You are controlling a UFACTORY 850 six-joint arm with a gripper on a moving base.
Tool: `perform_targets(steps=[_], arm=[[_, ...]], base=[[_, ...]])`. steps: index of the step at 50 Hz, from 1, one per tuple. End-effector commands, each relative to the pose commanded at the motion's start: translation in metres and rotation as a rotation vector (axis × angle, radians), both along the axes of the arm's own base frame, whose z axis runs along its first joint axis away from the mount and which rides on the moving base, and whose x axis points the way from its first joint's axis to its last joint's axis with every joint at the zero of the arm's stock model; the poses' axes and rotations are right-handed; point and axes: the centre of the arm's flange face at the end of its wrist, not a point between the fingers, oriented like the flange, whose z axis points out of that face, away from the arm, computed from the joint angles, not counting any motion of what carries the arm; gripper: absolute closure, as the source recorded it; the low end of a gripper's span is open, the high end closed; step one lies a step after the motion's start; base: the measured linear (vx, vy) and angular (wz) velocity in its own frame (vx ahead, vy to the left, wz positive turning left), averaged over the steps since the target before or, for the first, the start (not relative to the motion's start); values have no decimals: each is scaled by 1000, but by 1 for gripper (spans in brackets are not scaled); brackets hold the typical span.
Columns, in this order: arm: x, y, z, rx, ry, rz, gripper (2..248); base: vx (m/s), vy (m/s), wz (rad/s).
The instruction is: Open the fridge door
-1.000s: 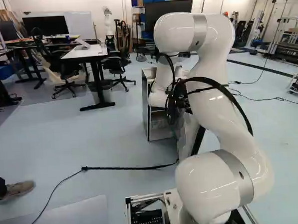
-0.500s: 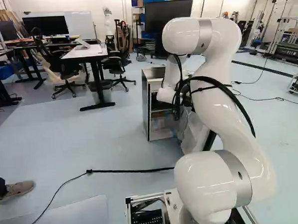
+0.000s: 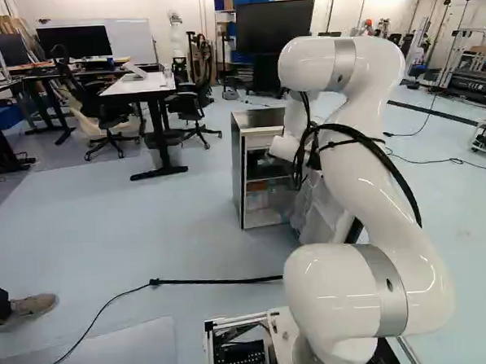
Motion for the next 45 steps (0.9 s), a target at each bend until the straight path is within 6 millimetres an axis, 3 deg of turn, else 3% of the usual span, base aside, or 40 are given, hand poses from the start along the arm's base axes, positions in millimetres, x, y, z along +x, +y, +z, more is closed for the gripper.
perform_targets(steps=[39, 45], arm=[[23, -102, 10, -33, -115, -165, 3], [24, -110, 11, -36, -124, -177, 3]], base=[[0, 0, 0], [0, 0, 0]])
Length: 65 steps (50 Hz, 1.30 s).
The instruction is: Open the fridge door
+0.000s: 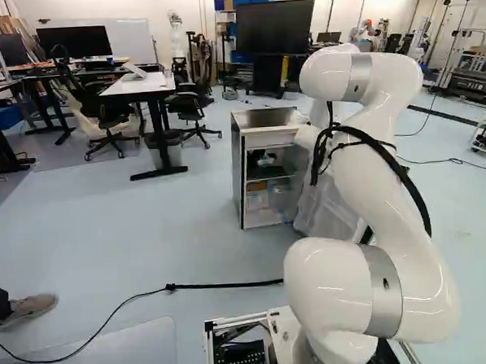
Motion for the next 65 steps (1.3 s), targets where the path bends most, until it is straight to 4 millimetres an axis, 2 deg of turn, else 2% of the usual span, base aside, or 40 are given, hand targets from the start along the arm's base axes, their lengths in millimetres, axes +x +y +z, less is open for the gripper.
perform_targets(steps=[6, 19, 65], arm=[[-1, 5, 0, 2, 7, 8, 3], [-6, 31, -2, -5, 51, 105, 3], [-21, 128, 0, -65, 201, 667, 3]], base=[[0, 0, 0], [0, 0, 0], [0, 0, 0]])
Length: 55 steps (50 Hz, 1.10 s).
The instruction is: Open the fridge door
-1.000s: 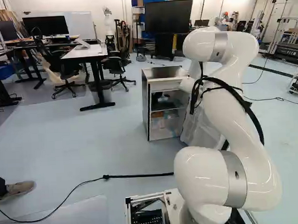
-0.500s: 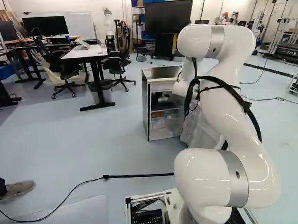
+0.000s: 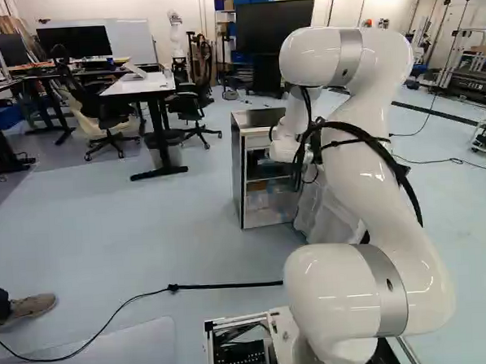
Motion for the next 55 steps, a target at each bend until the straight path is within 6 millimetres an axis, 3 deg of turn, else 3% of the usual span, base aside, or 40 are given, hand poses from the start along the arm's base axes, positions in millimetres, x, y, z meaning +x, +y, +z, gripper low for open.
perform_targets(steps=[35, 55], arm=[[-12, 75, 4, -1, 97, 493, 3], [-14, 81, 5, -2, 105, 547, 3]], base=[[0, 0, 0], [0, 0, 0]])
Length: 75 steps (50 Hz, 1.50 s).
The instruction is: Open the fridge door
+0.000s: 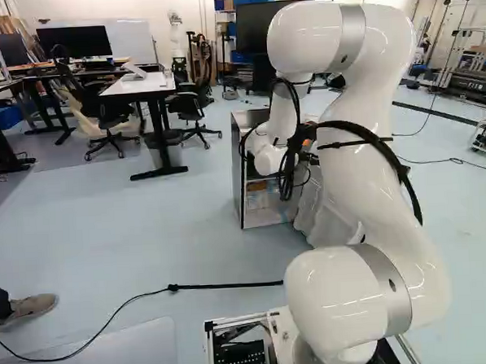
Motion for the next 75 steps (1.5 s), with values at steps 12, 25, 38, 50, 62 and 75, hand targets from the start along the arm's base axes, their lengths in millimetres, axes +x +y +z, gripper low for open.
perform_targets(steps=[12, 25, 38, 50, 62, 75], arm=[[-3, 1, 4, 3, -1, 22, 3], [-8, 4, 12, 10, -1, 66, 3], [-17, 8, 22, 18, -1, 130, 3], [-28, 14, 34, 28, 1, 207, 3], [-43, 21, 46, 37, 6, 300, 3], [-65, 31, 60, 46, 18, 418, 3]], base=[[0, 0, 0], [0, 0, 0], [0, 0, 0], [0, 0, 0], [0, 0, 0], [0, 0, 0]])
